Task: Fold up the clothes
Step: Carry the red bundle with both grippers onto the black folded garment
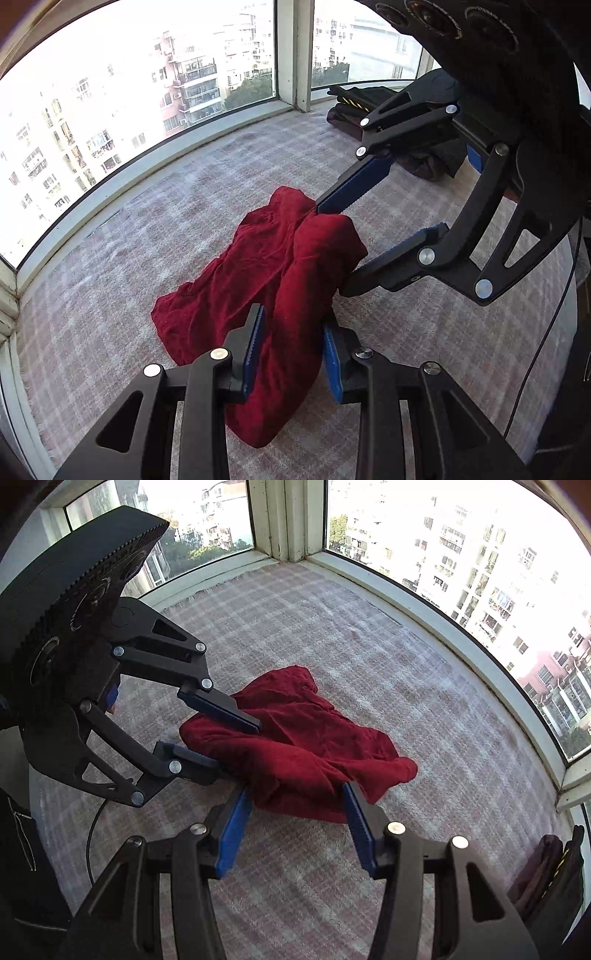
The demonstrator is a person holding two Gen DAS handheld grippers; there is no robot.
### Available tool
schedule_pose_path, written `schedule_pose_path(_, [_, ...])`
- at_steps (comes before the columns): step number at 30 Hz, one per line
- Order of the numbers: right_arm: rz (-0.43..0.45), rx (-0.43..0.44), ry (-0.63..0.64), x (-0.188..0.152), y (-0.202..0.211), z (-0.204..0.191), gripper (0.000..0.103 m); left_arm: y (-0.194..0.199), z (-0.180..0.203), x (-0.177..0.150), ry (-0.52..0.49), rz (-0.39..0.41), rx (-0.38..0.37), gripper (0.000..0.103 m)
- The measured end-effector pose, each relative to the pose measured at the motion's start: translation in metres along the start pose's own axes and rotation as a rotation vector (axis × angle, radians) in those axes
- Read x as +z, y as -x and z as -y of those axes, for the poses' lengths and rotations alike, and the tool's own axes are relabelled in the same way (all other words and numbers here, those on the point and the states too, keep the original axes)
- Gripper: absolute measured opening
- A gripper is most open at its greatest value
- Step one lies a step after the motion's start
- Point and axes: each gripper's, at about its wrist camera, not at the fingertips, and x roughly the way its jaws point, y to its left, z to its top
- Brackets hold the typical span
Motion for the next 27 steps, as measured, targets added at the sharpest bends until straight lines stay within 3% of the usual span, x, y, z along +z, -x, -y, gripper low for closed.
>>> schedule_pose_path(3, [-0.039,0.044,-0.017,0.003,-0.011,0.002,0.049,-0.001,-0.001,-0.001,0.012,-0.005,-0.005,0.028])
schedule_pose_path(4, [-0.057,0.07,-0.051,0.002,-0.016,0.006,0.038,-0.001,-0.002,-0.002,0.019,-0.006,-0.003,0.028])
schedule_pose_path(5, [-0.073,0.1,-0.081,0.0,-0.021,0.01,0.02,-0.001,-0.003,-0.003,0.024,-0.005,-0.001,0.028])
schedule_pose_path(8, [-0.108,0.093,-0.079,-0.006,-0.027,0.009,0.011,0.002,-0.002,-0.008,0.024,-0.005,0.002,0.031])
schedule_pose_path(11, [-0.1,0.074,-0.084,-0.007,-0.021,0.007,0.011,0.009,0.001,-0.019,-0.012,-0.012,0.027,0.039])
schedule_pose_path(16, [-0.063,0.094,-0.118,-0.001,-0.007,0.015,0.01,0.019,0.003,-0.035,-0.027,-0.014,0.055,0.039])
schedule_pose_path(21, [-0.055,0.111,-0.129,0.003,-0.003,0.021,0.01,0.007,-0.002,-0.039,-0.046,-0.025,0.134,0.039])
schedule_pose_path(22, [-0.056,0.108,-0.127,0.002,-0.003,0.02,0.01,0.003,-0.005,-0.038,-0.039,-0.031,0.132,0.036])
schedule_pose_path(23, [-0.057,0.107,-0.126,0.002,-0.004,0.019,0.01,0.001,-0.009,-0.038,-0.031,-0.036,0.126,0.024])
schedule_pose_path(25, [-0.066,0.1,-0.129,0.001,-0.006,0.017,0.01,0.0,-0.016,-0.036,-0.008,-0.04,0.111,0.013])
schedule_pose_path(27, [-0.07,0.079,-0.126,0.001,-0.005,0.015,0.01,0.008,-0.019,-0.034,0.009,-0.027,0.098,0.01])
